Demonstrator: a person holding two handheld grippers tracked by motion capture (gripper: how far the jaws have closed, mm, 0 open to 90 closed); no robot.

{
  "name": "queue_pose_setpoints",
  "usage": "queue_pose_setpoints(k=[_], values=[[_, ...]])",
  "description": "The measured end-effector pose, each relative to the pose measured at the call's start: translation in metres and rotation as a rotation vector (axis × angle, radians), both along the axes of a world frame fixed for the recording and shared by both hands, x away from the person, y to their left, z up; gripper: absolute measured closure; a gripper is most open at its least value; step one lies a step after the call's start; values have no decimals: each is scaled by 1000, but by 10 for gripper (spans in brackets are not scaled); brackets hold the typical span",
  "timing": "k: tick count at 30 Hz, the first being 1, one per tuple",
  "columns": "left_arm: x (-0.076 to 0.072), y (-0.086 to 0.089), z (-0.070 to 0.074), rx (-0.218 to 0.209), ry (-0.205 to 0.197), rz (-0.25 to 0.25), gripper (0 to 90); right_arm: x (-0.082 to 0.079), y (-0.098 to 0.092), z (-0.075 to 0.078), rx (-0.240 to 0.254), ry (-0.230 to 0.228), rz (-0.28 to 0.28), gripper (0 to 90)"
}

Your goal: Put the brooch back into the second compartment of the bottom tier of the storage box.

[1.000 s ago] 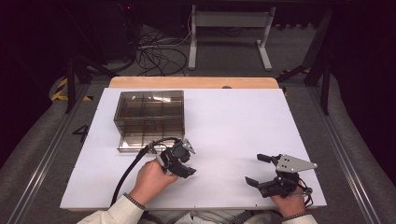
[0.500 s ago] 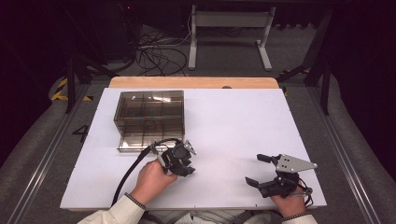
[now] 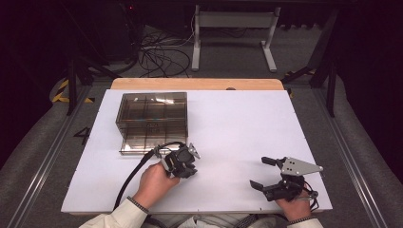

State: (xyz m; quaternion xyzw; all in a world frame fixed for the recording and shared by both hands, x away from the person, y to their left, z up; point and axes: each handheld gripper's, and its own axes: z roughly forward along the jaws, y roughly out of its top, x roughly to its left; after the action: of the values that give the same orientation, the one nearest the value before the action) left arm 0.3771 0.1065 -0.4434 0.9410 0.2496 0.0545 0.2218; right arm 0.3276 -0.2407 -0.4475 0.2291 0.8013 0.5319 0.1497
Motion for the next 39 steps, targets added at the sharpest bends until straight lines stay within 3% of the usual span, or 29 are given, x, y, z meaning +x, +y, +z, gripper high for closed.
queue_pose_setpoints(k=[9, 19, 29, 39], values=[[0, 1, 1, -1, -4, 0, 790, 1, 0, 0, 0, 1, 0, 75], [-3, 4, 8, -32, -22, 1, 789, 1, 0, -1, -1, 1, 0, 75], [-6, 11, 18, -100, -64, 0, 790, 1, 0, -1, 2, 3, 0, 75], [-10, 21, 31, -197, -127, 11, 789, 1, 0, -1, 0, 1, 0, 75]])
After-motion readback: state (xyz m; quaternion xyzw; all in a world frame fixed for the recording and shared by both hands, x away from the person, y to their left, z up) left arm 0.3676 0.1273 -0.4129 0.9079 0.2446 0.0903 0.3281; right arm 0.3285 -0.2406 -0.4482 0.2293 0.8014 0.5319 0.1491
